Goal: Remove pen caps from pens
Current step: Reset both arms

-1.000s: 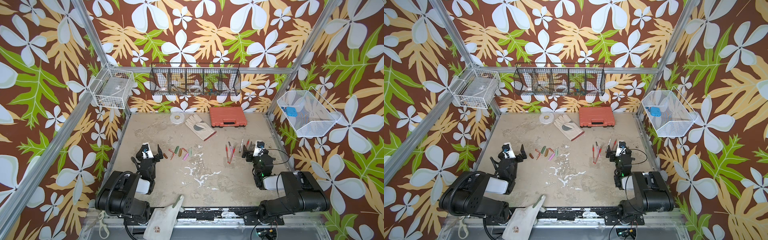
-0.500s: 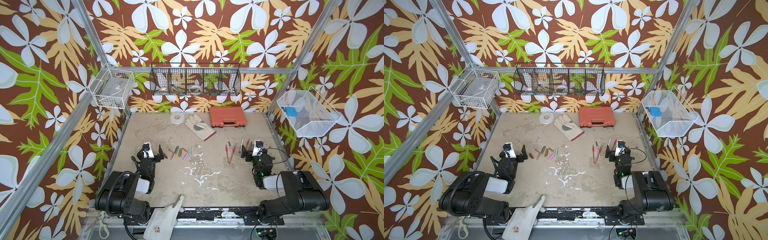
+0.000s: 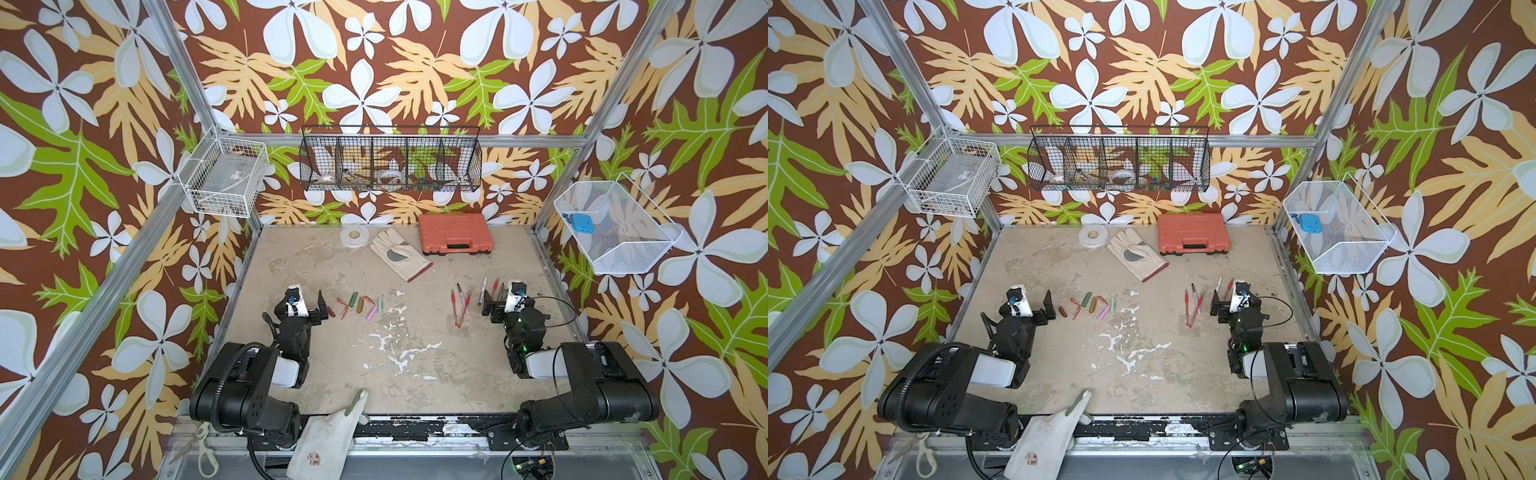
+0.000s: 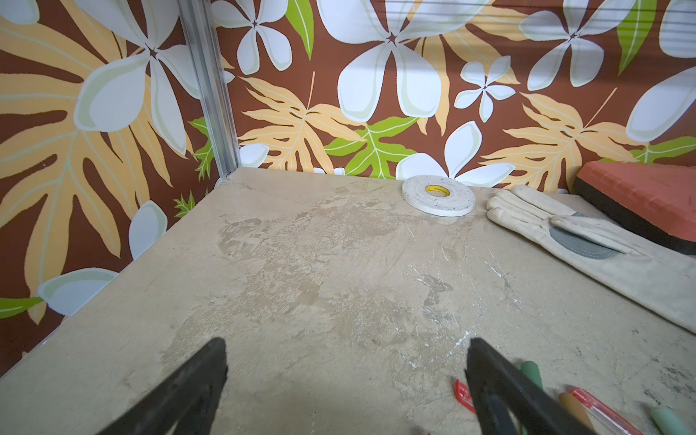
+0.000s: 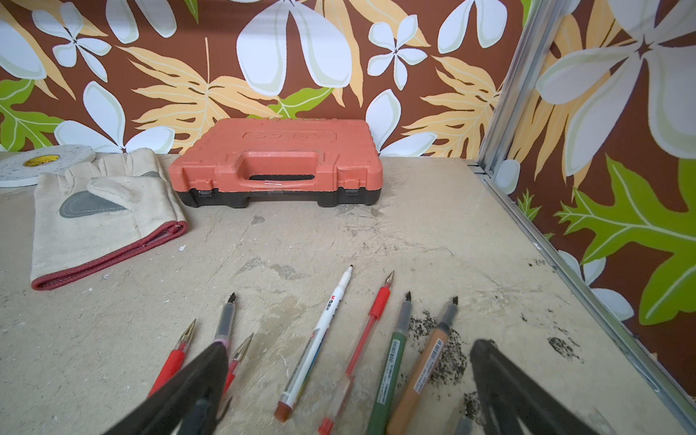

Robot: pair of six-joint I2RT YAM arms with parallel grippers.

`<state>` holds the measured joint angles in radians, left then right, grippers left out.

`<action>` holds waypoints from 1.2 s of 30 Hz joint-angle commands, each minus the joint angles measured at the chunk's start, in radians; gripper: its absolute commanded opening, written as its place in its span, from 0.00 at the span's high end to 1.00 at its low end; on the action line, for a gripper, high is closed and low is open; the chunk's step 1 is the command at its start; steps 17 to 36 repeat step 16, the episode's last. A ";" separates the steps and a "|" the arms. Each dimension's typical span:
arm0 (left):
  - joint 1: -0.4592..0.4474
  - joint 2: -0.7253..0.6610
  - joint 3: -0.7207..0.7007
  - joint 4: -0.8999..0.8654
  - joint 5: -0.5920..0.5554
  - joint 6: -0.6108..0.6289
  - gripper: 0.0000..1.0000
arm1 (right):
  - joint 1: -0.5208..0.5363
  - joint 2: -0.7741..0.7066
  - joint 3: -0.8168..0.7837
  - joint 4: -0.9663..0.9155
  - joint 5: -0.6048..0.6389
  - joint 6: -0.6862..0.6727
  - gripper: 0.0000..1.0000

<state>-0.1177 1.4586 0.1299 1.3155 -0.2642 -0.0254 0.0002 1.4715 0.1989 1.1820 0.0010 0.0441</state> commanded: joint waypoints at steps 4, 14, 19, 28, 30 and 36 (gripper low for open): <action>0.004 -0.001 0.004 0.034 0.000 0.002 0.00 | 0.001 -0.002 0.004 0.019 0.003 -0.006 0.00; 0.003 0.000 0.002 0.036 0.000 0.002 0.00 | 0.000 -0.001 0.004 0.019 0.002 -0.006 0.00; 0.004 0.000 0.004 0.030 0.002 0.002 0.00 | 0.003 -0.002 0.005 0.019 0.003 -0.006 0.00; 0.004 0.000 0.004 0.030 0.002 0.002 0.00 | 0.003 -0.002 0.005 0.019 0.003 -0.006 0.00; 0.004 0.000 0.004 0.030 0.002 0.002 0.00 | 0.003 -0.002 0.005 0.019 0.003 -0.006 0.00; 0.004 0.000 0.004 0.030 0.002 0.002 0.00 | 0.003 -0.002 0.005 0.019 0.003 -0.006 0.00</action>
